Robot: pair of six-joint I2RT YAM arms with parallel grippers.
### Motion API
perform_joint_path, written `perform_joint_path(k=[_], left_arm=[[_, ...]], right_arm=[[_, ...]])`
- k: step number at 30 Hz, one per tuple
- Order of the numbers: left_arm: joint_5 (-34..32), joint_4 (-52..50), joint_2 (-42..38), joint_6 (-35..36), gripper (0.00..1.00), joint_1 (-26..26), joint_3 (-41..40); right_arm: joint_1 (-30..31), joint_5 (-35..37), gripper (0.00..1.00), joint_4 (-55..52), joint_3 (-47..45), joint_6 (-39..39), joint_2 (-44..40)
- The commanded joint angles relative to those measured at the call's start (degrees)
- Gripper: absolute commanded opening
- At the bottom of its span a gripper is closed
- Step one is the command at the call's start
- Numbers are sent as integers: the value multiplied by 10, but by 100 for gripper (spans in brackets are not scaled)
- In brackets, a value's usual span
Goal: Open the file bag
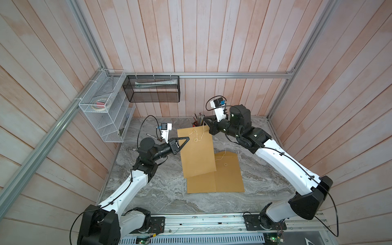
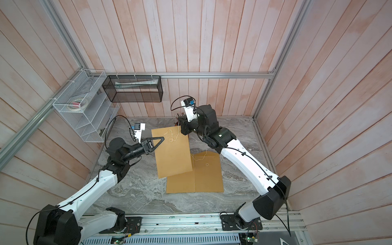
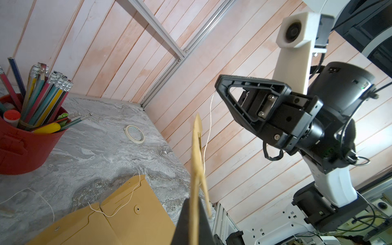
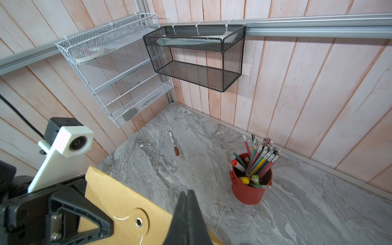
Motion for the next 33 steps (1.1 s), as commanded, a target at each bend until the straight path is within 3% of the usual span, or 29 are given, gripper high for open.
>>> perform_joint_path(k=[1, 33], left_arm=[[-6, 16, 7, 6, 0, -5, -10], [-8, 42, 24, -4, 0, -14, -12]], right_arm=[[6, -14, 0, -9, 30, -10, 13], [67, -30, 0, -53, 193, -33, 116]])
